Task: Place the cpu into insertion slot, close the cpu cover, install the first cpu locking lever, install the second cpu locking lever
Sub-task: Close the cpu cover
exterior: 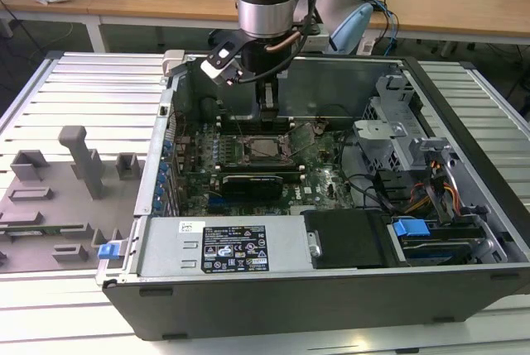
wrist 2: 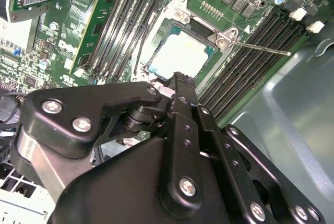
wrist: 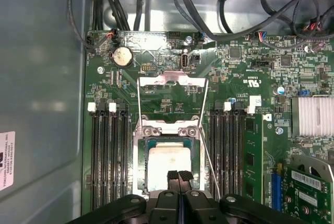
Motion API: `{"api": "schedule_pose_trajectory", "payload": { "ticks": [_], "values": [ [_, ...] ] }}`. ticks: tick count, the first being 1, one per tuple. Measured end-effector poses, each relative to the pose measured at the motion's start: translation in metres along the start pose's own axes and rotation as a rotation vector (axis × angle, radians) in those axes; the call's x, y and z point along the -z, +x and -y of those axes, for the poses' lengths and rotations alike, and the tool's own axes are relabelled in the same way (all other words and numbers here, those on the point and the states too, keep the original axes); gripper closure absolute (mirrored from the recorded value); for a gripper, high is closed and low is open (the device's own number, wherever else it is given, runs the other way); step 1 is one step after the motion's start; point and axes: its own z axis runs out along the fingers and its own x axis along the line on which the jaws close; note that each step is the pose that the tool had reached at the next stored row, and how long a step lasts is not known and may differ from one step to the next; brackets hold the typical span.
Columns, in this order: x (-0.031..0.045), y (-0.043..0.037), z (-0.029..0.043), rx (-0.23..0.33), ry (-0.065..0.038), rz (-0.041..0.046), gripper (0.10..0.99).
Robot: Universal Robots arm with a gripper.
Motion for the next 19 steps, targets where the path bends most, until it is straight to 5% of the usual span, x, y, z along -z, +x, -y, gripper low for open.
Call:
{"api": "schedule_pose_trajectory", "payload": {
  "ticks": [6, 19],
  "values": [
    [0.0180, -0.0007, -0.0015, 0.000, 0.000, -0.0001, 0.980],
    [0.0176, -0.0007, -0.0095, 0.000, 0.000, 0.0000, 0.980]
  ]
}}
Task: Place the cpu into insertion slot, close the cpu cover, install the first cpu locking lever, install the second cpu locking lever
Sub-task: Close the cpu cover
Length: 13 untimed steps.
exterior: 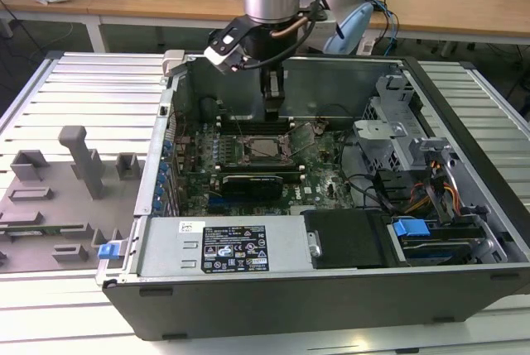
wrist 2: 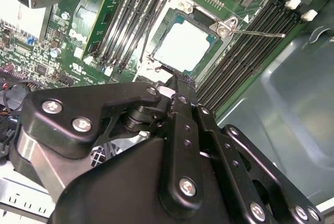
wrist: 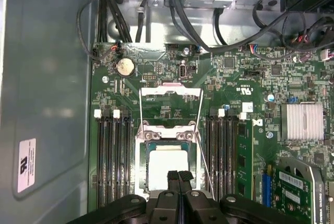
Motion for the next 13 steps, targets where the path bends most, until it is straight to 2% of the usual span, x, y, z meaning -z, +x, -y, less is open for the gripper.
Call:
{"api": "schedule_pose_trajectory", "payload": {
  "ticks": [13],
  "values": [
    [-0.0016, 0.0000, -0.0199, 0.000, 0.000, 0.0000, 0.980]
  ]
}}
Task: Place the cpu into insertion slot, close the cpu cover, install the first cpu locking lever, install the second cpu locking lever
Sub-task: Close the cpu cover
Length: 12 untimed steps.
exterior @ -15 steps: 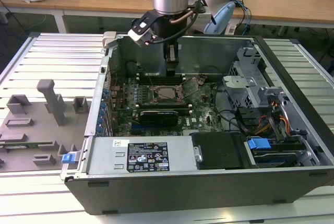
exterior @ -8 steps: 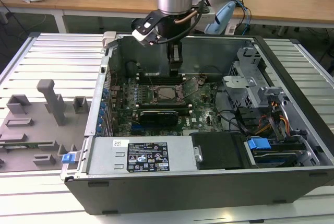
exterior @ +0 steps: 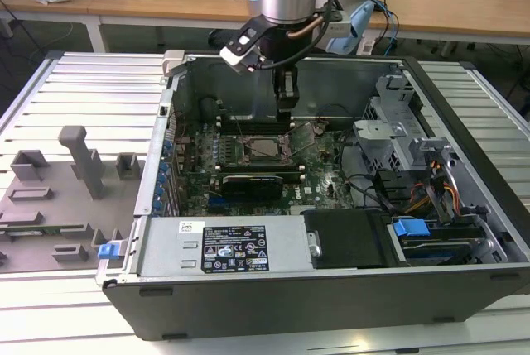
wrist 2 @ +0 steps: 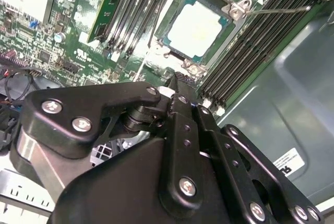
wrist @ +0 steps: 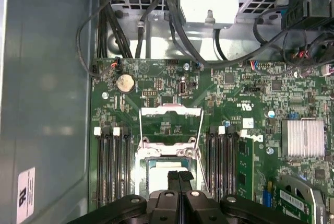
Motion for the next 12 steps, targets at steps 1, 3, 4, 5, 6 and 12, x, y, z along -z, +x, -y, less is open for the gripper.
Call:
{"api": "schedule_pose_trajectory", "payload": {
  "ticks": [1, 3, 4, 5, 6, 12],
  "values": [
    [-0.0001, 0.0000, -0.0013, 0.000, 0.000, 0.0000, 0.980],
    [-0.0003, 0.0000, -0.0036, 0.000, 0.000, 0.0000, 0.980],
    [-0.0004, 0.0000, -0.0049, 0.000, 0.000, 0.0000, 0.980],
    [-0.0006, 0.0000, -0.0071, 0.000, 0.000, 0.0000, 0.980],
    [-0.0008, 0.0000, -0.0095, 0.000, 0.000, 0.0000, 0.980],
    [-0.0023, 0.0000, -0.0291, 0.000, 0.002, 0.0001, 0.980]
  ]
}}
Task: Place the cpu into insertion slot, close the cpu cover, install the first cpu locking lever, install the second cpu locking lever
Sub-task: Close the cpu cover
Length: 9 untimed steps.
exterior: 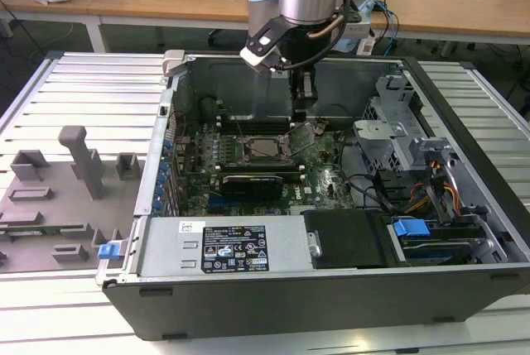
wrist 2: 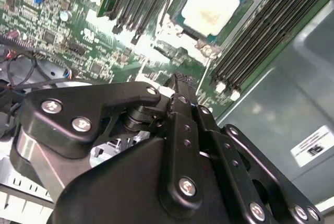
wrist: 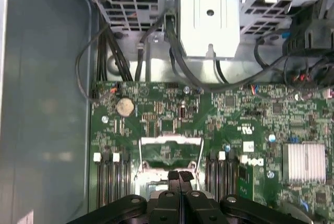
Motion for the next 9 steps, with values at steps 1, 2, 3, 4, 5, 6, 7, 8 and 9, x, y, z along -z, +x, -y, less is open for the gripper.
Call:
{"api": "schedule_pose_trajectory", "payload": {
  "ticks": [1, 2, 3, 4, 5, 6, 7, 8, 9],
  "values": [
    [-0.0002, 0.0000, -0.0025, 0.000, 0.001, 0.0001, 0.980],
    [-0.0006, 0.0000, -0.0056, 0.000, 0.001, 0.0000, 0.980],
    [-0.0037, 0.0001, -0.0158, 0.000, 0.004, -0.0001, 0.980],
    [-0.0081, 0.0003, -0.0259, 0.000, 0.011, -0.0001, 0.980],
    [-0.0145, 0.0005, -0.0356, 0.001, 0.023, -0.0003, 0.980],
    [-0.0182, 0.0006, -0.0414, 0.001, 0.030, -0.0002, 0.980],
    [-0.0192, 0.0007, -0.0436, 0.001, 0.033, -0.0002, 0.980],
    [-0.0205, 0.0007, -0.0465, 0.001, 0.036, -0.0001, 0.980],
    [-0.0215, 0.0007, -0.0487, 0.001, 0.038, -0.0001, 0.980]
  ]
}}
